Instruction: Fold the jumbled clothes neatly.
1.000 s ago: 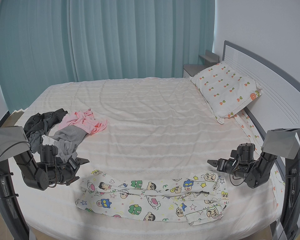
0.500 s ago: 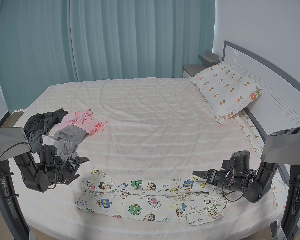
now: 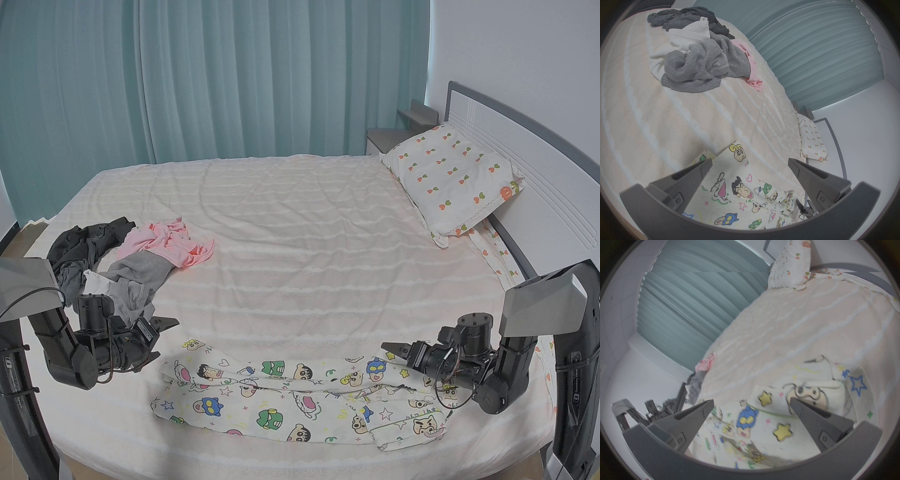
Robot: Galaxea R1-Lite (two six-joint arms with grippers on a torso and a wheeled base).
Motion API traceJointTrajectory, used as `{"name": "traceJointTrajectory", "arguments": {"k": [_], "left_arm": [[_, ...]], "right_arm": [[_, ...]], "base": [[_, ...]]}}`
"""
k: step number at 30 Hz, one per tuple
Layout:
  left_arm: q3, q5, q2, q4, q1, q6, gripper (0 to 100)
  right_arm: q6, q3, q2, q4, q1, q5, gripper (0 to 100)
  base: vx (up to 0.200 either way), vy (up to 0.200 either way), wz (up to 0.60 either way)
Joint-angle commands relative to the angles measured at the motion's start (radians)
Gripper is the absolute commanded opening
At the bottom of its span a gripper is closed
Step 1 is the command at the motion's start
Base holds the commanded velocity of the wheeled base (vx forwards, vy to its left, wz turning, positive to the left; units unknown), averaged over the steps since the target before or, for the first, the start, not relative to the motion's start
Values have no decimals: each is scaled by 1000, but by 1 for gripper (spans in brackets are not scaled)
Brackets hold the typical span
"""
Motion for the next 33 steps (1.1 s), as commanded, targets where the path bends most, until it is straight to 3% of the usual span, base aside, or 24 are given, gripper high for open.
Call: {"name": "traceJointTrajectory", "arguments": {"k": [1, 2, 3, 7, 10, 27, 33], "left_arm": [[51, -105, -15, -41, 29, 0, 100], [51, -105, -15, -41, 29, 0, 100], [91, -188, -43, -61, 56, -2, 100], [154, -341, -99, -70, 105, -4, 100], [197, -419, -135, -70, 125, -4, 100], [185, -418, -130, -70, 115, -16, 100], [179, -413, -128, -70, 113, -19, 100]], "right_arm": [[146, 121, -17, -89, -21, 43, 100], [146, 121, -17, -89, -21, 43, 100], [180, 156, -62, -89, -35, 54, 100], [287, 164, -132, -89, -66, 72, 100], [411, 133, -140, -89, -116, 144, 100], [436, 106, -114, -89, -127, 167, 100], [434, 107, -112, -89, -124, 169, 100]], "base": [[0, 0, 0], [0, 0, 0], [0, 0, 0], [0, 0, 0], [0, 0, 0], [0, 0, 0], [-200, 0, 0]]}}
